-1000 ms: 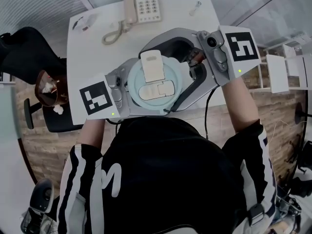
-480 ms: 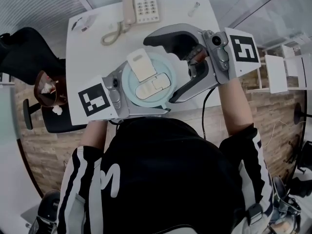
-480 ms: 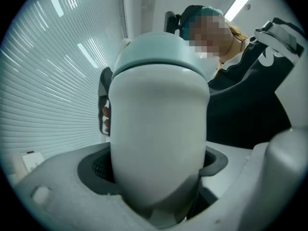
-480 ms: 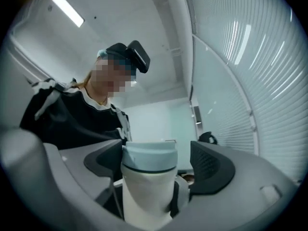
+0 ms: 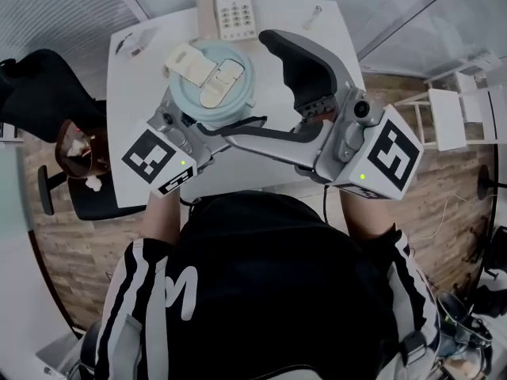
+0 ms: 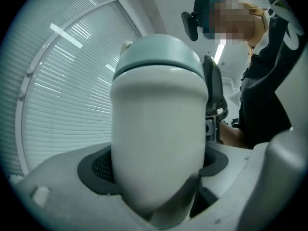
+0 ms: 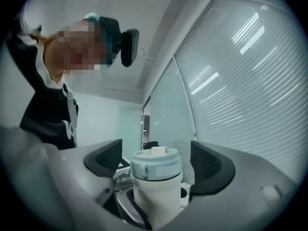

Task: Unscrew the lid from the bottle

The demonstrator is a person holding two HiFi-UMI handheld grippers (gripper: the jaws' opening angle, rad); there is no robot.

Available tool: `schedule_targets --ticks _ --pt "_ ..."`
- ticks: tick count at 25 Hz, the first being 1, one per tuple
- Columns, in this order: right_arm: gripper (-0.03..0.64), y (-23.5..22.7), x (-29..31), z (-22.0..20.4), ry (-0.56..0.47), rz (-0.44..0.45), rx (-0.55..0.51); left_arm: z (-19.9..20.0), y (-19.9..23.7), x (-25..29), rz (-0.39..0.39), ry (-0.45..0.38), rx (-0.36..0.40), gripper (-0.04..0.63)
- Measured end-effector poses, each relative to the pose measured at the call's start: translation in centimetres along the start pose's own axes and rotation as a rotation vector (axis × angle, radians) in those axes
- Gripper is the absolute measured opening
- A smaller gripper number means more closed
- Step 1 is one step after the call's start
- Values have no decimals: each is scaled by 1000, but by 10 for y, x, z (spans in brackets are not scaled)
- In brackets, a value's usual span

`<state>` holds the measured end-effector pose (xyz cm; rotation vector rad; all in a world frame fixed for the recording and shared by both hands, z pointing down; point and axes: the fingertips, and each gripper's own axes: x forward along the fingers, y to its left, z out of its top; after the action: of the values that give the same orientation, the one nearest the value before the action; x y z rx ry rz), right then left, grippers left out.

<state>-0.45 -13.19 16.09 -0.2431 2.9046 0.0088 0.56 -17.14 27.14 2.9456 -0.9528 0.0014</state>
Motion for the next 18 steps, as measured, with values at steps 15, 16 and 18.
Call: schedule_targets --ticks 15,16,18 --pt "442 -8 49 -33 128 -255 -91 -2 20 0 220 3 21 449" --pt "440 -8 49 -34 133 -252 -79 -4 19 0 211 6 21 449" --pt "443 -6 49 -35 137 -221 -51 -4 15 -1 168 17 19 449"
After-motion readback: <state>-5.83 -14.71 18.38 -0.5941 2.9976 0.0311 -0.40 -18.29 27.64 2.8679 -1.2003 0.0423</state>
